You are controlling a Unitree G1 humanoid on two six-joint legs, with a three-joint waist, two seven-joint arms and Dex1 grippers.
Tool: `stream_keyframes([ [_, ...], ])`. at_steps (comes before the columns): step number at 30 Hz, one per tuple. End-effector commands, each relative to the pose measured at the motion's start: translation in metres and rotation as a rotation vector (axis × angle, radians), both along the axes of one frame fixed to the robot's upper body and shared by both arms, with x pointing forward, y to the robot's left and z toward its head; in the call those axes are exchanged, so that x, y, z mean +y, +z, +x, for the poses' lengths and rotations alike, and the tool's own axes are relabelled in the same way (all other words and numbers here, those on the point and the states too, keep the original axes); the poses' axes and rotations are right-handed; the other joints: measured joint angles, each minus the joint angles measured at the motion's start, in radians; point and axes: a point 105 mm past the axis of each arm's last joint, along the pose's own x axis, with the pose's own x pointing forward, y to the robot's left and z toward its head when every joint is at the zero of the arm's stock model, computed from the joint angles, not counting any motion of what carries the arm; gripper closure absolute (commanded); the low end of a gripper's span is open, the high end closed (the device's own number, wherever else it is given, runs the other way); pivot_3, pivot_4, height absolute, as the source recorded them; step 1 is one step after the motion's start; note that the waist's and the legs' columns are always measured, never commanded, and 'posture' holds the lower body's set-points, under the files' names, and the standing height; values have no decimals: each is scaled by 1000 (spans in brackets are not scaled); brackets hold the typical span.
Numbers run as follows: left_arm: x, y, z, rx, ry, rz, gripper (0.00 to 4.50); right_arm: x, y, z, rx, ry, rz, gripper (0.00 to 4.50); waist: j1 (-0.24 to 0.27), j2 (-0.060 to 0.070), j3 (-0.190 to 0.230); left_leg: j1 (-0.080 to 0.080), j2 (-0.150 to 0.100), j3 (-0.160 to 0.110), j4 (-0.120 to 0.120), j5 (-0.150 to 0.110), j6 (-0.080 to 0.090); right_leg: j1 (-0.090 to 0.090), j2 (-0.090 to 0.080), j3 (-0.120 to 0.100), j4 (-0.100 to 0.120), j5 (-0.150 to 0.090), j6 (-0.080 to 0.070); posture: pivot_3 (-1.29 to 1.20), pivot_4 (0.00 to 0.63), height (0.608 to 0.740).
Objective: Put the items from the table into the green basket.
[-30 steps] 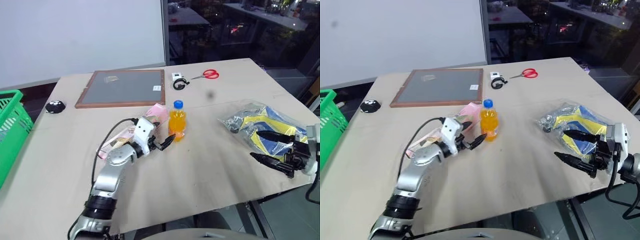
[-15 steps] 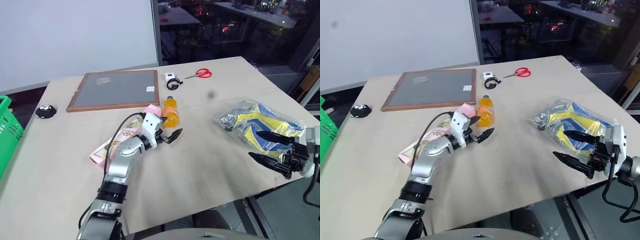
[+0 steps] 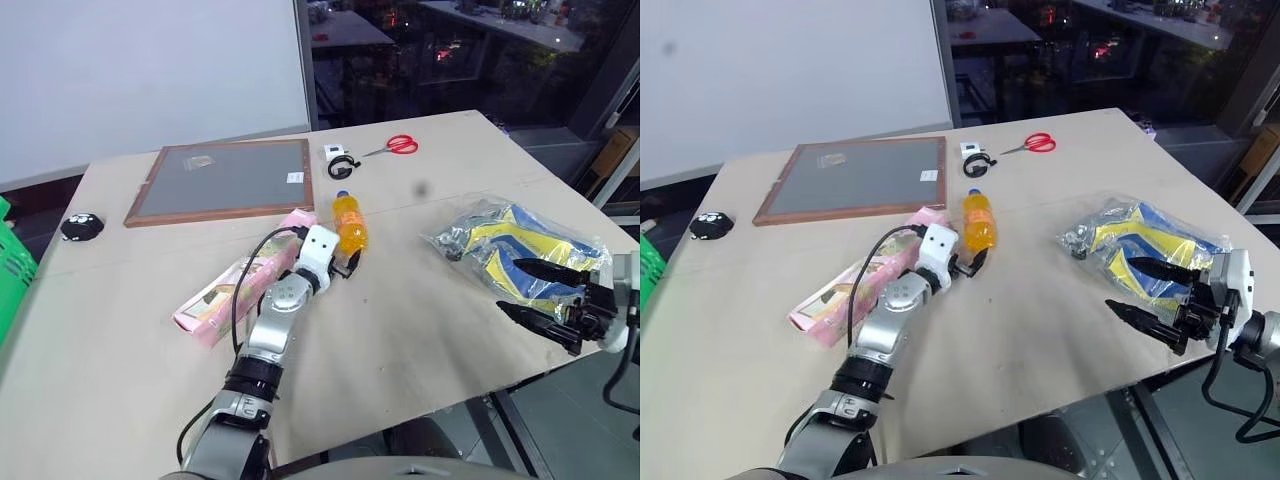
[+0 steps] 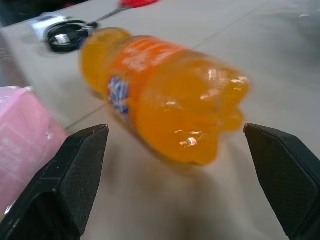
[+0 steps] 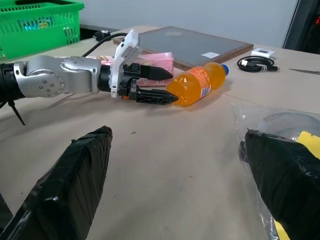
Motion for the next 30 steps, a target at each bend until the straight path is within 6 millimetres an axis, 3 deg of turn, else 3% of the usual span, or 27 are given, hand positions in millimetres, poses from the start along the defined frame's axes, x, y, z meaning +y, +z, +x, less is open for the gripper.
stream_keyframes([
  [1, -3, 17, 7, -54, 36, -47, 0, 3, 9, 2, -50, 11, -1, 29, 0, 0, 0, -1, 0, 0, 0, 0, 0, 0, 0, 0, 0, 0, 0, -150, 0, 740],
  [7, -17, 21, 5, -41, -9, -108, 0, 1, 9, 3, -51, 6, -5, 29, -1, 0, 0, -1, 0, 0, 0, 0, 0, 0, 0, 0, 0, 0, 0, -155, 0, 740],
  [19, -22, 61, -3, 61, -111, -145, 0, 4, 8, 5, -57, 1, 7, 29, -5, 1, -1, -2, -1, 0, 0, 0, 0, 0, 0, 0, 0, 0, 0, -154, 0, 740],
  [30, -33, 66, 21, 302, 125, -167, 0, 10, 7, 10, -67, 14, 19, 29, -4, 1, 0, -2, -2, -3, 1, 0, 0, 0, 0, -1, -1, 0, 1, -151, 0, 740],
])
